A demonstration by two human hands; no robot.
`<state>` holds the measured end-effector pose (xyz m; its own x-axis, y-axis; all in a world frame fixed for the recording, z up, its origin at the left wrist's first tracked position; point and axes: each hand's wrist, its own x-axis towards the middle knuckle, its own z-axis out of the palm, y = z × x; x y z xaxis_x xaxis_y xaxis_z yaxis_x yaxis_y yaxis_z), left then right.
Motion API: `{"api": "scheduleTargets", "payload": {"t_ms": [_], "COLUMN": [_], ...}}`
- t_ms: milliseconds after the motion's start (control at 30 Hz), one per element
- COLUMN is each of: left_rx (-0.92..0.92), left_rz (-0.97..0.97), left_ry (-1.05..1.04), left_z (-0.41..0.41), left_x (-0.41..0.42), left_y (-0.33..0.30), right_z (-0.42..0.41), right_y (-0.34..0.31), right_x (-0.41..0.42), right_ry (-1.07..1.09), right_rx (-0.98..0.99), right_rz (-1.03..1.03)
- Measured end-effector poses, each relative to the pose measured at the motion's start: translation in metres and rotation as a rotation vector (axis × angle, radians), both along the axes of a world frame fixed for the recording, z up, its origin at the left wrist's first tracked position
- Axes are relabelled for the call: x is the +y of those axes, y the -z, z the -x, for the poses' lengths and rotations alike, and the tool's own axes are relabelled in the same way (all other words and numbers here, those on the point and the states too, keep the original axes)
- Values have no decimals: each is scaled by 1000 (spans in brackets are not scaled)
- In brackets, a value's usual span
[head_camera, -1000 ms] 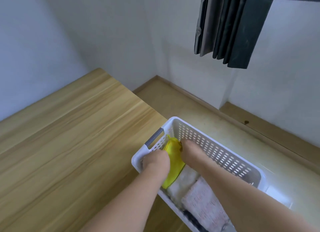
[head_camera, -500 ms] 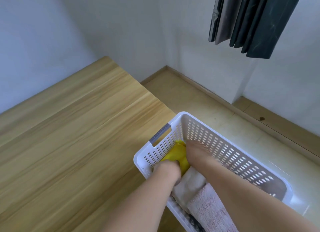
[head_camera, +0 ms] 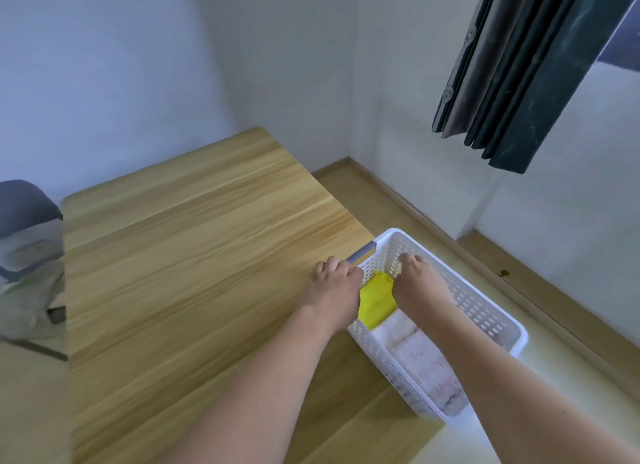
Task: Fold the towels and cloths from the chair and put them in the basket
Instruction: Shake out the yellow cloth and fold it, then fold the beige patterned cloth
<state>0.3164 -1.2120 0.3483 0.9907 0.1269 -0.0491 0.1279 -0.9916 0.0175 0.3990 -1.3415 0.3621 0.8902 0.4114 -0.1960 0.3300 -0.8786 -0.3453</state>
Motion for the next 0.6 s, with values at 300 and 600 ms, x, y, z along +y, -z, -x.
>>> {"api": "scheduleTargets", "payload": {"t_ms": [300, 600], "left_rx": [-256, -224], "left_rz": [19, 11], "left_ry": [-3, -60], "left_z": [140, 271], "left_x": [114, 228], "left_y": [-77, -119], "right_z": [159, 281], "right_y": [-81, -124], "right_x": [88, 187], "right_ry": [33, -28], "right_rx": [-128, -159], "right_rz": [-109, -177]}}
